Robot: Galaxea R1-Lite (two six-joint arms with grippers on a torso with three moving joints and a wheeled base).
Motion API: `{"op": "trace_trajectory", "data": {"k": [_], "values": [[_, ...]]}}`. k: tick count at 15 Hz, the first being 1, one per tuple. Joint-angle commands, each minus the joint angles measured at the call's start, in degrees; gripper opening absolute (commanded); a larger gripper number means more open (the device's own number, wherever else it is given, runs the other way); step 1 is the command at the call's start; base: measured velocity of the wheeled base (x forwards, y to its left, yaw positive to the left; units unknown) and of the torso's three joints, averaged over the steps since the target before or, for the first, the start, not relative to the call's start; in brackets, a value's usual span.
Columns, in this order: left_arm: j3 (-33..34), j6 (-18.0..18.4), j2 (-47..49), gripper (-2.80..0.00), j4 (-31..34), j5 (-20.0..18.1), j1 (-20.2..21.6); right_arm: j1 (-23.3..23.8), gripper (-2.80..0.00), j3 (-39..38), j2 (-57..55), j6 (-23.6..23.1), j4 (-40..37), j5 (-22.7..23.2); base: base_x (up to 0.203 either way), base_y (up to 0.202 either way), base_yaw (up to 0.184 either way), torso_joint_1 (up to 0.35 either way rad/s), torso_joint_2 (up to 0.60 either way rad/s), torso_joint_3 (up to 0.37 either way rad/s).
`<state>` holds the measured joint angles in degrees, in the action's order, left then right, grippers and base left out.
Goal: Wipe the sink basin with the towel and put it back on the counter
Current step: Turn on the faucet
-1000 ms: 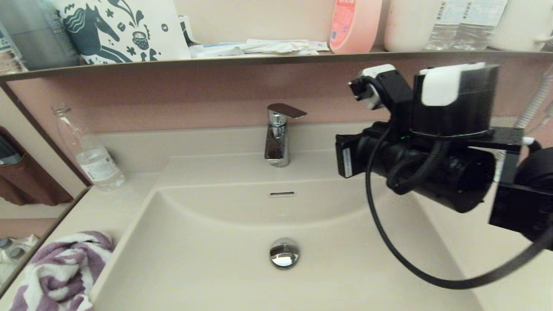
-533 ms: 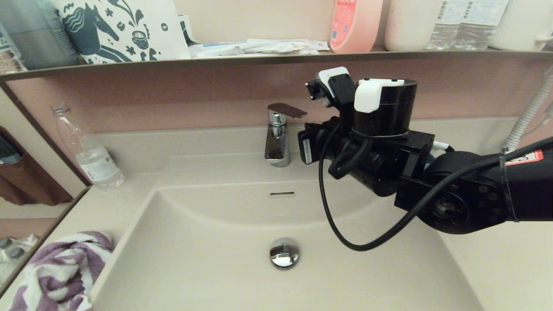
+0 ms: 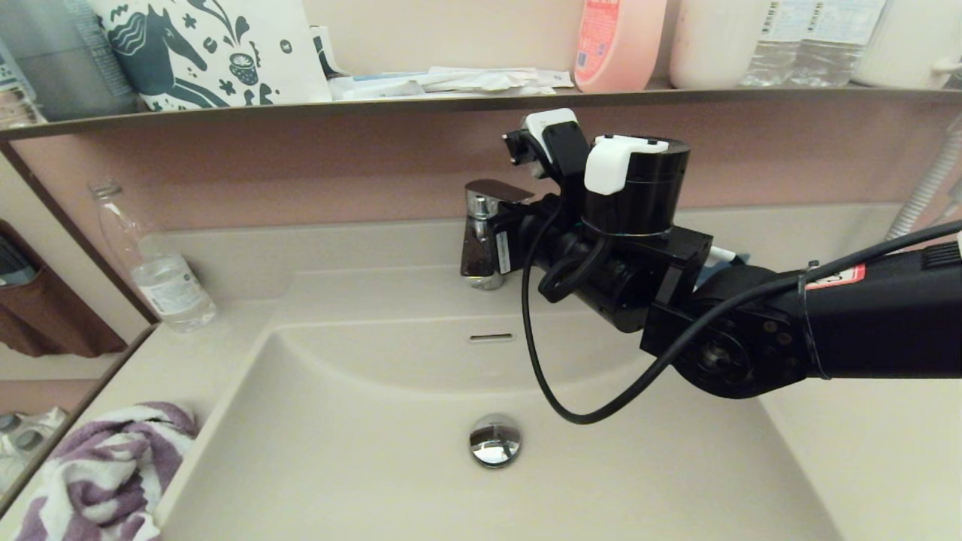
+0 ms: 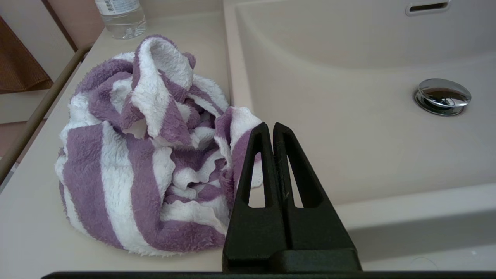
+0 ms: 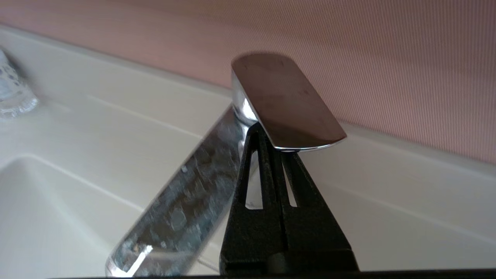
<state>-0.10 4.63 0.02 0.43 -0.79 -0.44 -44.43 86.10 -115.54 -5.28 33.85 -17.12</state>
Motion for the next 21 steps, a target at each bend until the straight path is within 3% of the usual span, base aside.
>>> {"op": "trace_trajectory", "data": {"k": [1,11,16,21], "values": [[0.0,0.0,0.0,-2.8,0.0,0.0,0.0,-0.1,-2.8,0.7,0.2,-0.1,0.5,-0.1,0.0,0.0,0.0,0.0,0.0,0.0],[0.0,0.0,0.0,-2.8,0.0,0.0,0.0,0.6,-2.8,3.3,1.5,-2.4,0.4,-0.5,0.0,0.0,0.0,0.0,0.0,0.0],[0.0,0.0,0.0,-2.8,0.0,0.0,0.0,0.6,-2.8,-7.3,7.0,-2.7,0.3,-0.6,0.0,0.0,0.0,0.0,0.0,0.0],[0.0,0.0,0.0,-2.8,0.0,0.0,0.0,0.4,-2.8,-7.7,9.5,-2.8,0.4,-0.4,0.0,0.0,0.0,0.0,0.0,0.0]]}}
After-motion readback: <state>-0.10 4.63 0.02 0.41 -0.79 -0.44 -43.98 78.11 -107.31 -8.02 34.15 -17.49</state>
